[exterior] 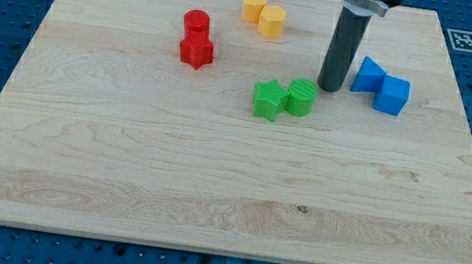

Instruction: Move the green blocks to the vertical bottom left of the red blocks

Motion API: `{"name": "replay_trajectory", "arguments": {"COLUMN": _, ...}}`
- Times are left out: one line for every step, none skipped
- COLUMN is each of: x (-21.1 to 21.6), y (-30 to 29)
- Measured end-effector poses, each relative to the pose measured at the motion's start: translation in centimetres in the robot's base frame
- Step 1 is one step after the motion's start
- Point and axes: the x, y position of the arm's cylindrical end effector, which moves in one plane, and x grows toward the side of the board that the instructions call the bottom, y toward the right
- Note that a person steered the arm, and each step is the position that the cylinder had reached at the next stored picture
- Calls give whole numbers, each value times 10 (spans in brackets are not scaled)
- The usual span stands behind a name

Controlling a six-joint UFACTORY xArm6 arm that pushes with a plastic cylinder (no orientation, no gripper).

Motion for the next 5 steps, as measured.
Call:
{"name": "replay_trajectory", "arguments": {"x": 10, "y": 0}}
{"name": "replay_trajectory", "arguments": {"x": 45, "y": 0}}
{"name": "replay_trajectory", "arguments": {"x": 56, "y": -16}}
{"name": "replay_trajectory", "arguments": {"x": 56, "y": -13}}
{"name": "replay_trajectory", "arguments": {"x": 55, "y": 8}}
